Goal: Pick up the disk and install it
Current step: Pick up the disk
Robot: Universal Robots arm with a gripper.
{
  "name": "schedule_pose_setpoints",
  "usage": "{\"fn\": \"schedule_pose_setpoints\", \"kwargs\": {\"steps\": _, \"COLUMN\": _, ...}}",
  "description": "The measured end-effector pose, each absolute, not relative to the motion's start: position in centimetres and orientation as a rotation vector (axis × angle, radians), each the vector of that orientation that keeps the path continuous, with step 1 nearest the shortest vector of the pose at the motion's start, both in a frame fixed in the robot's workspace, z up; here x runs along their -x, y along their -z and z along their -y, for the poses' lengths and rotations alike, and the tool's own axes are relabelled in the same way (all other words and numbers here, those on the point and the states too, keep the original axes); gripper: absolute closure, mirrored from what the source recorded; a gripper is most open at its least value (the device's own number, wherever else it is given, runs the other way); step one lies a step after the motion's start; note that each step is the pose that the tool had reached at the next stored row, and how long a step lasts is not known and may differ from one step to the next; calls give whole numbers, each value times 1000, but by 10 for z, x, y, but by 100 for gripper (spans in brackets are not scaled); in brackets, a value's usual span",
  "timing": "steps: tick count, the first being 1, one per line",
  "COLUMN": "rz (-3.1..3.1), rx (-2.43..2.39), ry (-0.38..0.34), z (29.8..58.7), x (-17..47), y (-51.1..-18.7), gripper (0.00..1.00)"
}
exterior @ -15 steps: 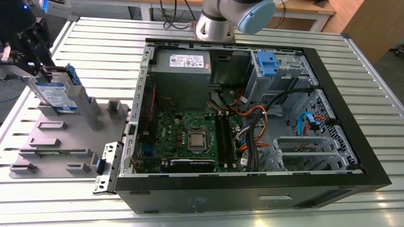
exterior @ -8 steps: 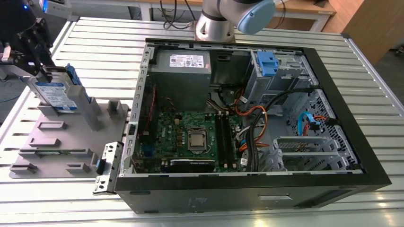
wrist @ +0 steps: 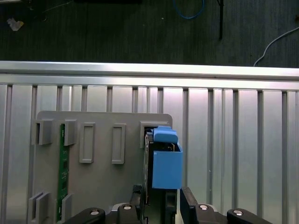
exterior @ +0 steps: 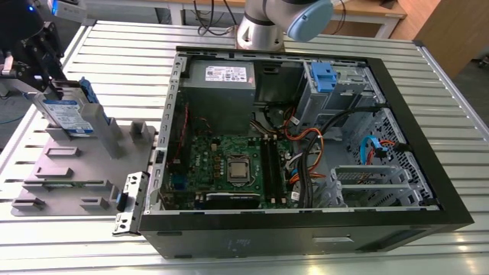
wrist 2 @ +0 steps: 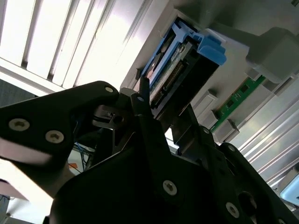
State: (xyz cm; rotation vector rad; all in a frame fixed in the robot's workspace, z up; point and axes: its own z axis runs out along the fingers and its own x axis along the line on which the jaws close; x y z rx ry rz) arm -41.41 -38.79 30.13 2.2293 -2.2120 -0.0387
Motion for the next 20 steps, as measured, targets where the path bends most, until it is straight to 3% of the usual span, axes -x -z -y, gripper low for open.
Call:
{"fn": "schedule_pose_setpoints", "kwargs": {"steps": 3, "rz": 2212, "rx": -2229, "ry": 39, "z": 388, "x": 414, "y": -301, "gripper": 57}}
{"fn": "schedule_pose_setpoints", "kwargs": {"steps": 4, "rz": 2212, "rx": -2229, "ry": 39, "z": 388, "x": 414, "y": -301, "gripper": 64}}
{"fn": "schedule_pose_setpoints", "kwargs": {"steps": 20, "rz": 2250, "rx": -2191, "ry": 39, "z": 388, "x": 414, "y": -301, "gripper": 65}}
